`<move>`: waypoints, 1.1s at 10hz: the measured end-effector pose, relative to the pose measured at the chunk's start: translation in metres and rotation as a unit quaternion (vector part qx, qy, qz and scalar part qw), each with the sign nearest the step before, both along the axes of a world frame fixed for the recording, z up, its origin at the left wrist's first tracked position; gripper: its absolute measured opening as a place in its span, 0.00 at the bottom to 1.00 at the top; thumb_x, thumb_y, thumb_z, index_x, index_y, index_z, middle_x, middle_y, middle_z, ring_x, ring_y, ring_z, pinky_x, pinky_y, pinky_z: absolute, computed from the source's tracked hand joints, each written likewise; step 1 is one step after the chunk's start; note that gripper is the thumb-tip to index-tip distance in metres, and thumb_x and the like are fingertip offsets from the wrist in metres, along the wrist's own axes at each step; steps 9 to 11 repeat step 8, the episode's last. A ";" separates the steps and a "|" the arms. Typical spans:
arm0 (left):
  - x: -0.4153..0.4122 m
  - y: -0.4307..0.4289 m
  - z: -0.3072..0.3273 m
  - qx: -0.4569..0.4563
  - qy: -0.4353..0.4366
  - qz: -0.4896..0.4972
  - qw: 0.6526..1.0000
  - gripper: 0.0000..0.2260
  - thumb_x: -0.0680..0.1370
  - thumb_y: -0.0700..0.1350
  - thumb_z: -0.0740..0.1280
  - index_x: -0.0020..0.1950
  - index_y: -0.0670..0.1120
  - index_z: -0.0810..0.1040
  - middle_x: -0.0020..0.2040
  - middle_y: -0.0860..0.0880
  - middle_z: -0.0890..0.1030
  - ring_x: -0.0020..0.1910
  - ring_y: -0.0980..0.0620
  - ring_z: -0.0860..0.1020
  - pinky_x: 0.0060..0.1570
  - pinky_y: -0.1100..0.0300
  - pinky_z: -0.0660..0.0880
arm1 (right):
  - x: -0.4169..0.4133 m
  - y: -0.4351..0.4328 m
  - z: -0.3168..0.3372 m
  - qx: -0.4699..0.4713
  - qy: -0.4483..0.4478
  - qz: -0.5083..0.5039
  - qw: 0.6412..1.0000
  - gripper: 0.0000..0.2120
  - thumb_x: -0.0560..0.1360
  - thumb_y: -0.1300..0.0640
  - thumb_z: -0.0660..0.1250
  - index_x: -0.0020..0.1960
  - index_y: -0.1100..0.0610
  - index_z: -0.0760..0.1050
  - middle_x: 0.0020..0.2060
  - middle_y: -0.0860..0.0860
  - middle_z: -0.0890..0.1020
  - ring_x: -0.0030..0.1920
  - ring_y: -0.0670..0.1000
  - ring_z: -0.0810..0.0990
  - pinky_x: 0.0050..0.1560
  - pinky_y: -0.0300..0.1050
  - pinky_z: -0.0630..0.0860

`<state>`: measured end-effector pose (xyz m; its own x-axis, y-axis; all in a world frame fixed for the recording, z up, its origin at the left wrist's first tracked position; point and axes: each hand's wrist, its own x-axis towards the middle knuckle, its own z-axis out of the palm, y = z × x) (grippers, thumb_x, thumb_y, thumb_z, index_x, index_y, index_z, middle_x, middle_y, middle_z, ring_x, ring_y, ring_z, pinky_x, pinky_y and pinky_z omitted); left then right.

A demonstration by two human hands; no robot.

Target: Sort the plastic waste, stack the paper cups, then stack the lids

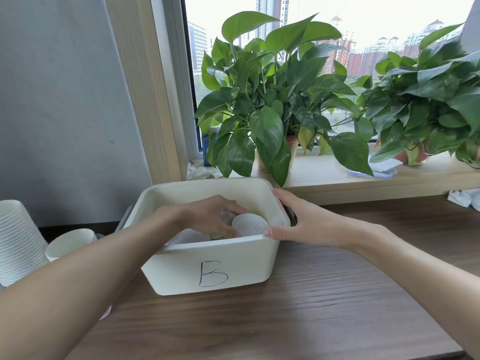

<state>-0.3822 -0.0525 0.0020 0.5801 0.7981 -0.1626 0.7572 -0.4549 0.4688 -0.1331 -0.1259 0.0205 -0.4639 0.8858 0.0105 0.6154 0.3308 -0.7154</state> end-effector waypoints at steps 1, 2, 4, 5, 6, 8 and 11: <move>-0.002 0.003 -0.002 -0.008 0.003 -0.006 1.000 0.27 0.76 0.52 0.74 0.75 0.55 0.72 0.74 0.58 0.72 0.76 0.58 0.63 0.68 0.66 0.57 | 0.000 0.000 0.000 -0.002 0.002 0.001 1.000 0.39 0.70 0.39 0.73 0.75 0.39 0.56 0.65 0.30 0.71 0.65 0.31 0.68 0.65 0.36 0.65; -0.002 0.003 -0.002 -0.013 -0.011 -0.005 1.000 0.26 0.76 0.52 0.74 0.73 0.53 0.73 0.73 0.57 0.73 0.76 0.58 0.64 0.68 0.66 0.58 | 0.000 0.002 -0.001 -0.002 0.003 0.000 1.000 0.40 0.69 0.39 0.73 0.75 0.40 0.56 0.65 0.30 0.70 0.65 0.32 0.68 0.66 0.37 0.65; -0.003 0.001 -0.003 0.003 -0.023 0.002 1.000 0.25 0.75 0.53 0.75 0.72 0.54 0.75 0.72 0.56 0.73 0.75 0.58 0.64 0.66 0.66 0.57 | -0.001 0.001 0.000 -0.007 0.003 -0.004 1.000 0.40 0.69 0.38 0.73 0.75 0.40 0.57 0.65 0.31 0.71 0.66 0.33 0.68 0.68 0.39 0.65; -0.005 -0.005 -0.001 0.009 -0.040 0.013 0.999 0.25 0.75 0.54 0.75 0.71 0.52 0.77 0.72 0.53 0.74 0.75 0.58 0.65 0.67 0.66 0.59 | -0.001 0.001 0.002 -0.011 0.010 -0.010 1.000 0.40 0.68 0.38 0.74 0.74 0.39 0.58 0.65 0.32 0.72 0.66 0.35 0.69 0.69 0.42 0.66; -0.008 -0.011 0.003 0.027 -0.045 0.028 0.998 0.23 0.75 0.53 0.75 0.69 0.50 0.78 0.69 0.55 0.76 0.71 0.59 0.69 0.66 0.67 0.63 | -0.003 0.002 0.002 -0.017 0.002 -0.014 1.000 0.41 0.66 0.37 0.74 0.73 0.39 0.59 0.65 0.33 0.72 0.67 0.37 0.69 0.70 0.45 0.66; -0.020 -0.021 0.017 0.050 -0.189 0.091 0.977 0.09 0.79 0.47 0.71 0.57 0.46 0.84 0.57 0.53 0.84 0.56 0.59 0.81 0.62 0.61 0.74 | -0.011 0.009 0.013 0.083 0.016 -0.081 0.993 0.30 0.74 0.47 0.70 0.73 0.51 0.65 0.66 0.43 0.73 0.68 0.43 0.70 0.70 0.43 0.66; -0.020 -0.021 0.017 0.050 -0.189 0.091 0.977 0.09 0.79 0.47 0.71 0.57 0.46 0.84 0.57 0.53 0.84 0.56 0.59 0.81 0.62 0.61 0.74 | -0.011 0.009 0.013 0.083 0.016 -0.081 0.993 0.30 0.74 0.47 0.70 0.73 0.51 0.65 0.66 0.43 0.73 0.68 0.43 0.70 0.70 0.43 0.66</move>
